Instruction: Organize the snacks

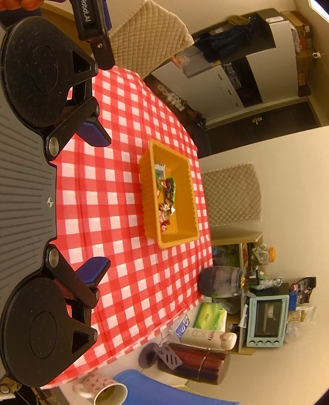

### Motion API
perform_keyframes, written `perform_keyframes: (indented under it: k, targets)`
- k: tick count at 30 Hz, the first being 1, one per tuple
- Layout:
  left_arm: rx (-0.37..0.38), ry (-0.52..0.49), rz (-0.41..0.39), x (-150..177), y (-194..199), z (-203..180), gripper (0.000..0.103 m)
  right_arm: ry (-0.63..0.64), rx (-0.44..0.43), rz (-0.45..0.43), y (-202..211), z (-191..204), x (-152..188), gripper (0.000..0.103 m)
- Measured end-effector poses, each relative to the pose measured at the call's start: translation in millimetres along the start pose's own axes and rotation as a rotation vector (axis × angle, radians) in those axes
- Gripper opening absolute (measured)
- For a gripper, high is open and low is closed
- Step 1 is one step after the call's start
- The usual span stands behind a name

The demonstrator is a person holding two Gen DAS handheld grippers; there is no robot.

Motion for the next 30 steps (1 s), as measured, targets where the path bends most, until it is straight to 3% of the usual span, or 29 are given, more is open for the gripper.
perform_keyframes:
  k: [15,30]
  targets:
    - [0.007,0.001,-0.016,22.3,50.2,-3.3,0.103,0.073,-0.004,-0.032,68.4,16.5,23.6,0.093]
    - [0.034,-0.012,-0.033,26.3,64.8,-11.3,0.103,0.099,-0.004,-0.046,81.3,23.9,30.3,0.093]
Point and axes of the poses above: each gripper's, at about its wrist camera, not at the fingertips, and y roughly against the way its jaws point, z to its left, x to its underside, the point moved 3 cm from there along -y, roughly the way its jaws point, and after that the axes turned 2 degrees about x, right-handed, at the moved point
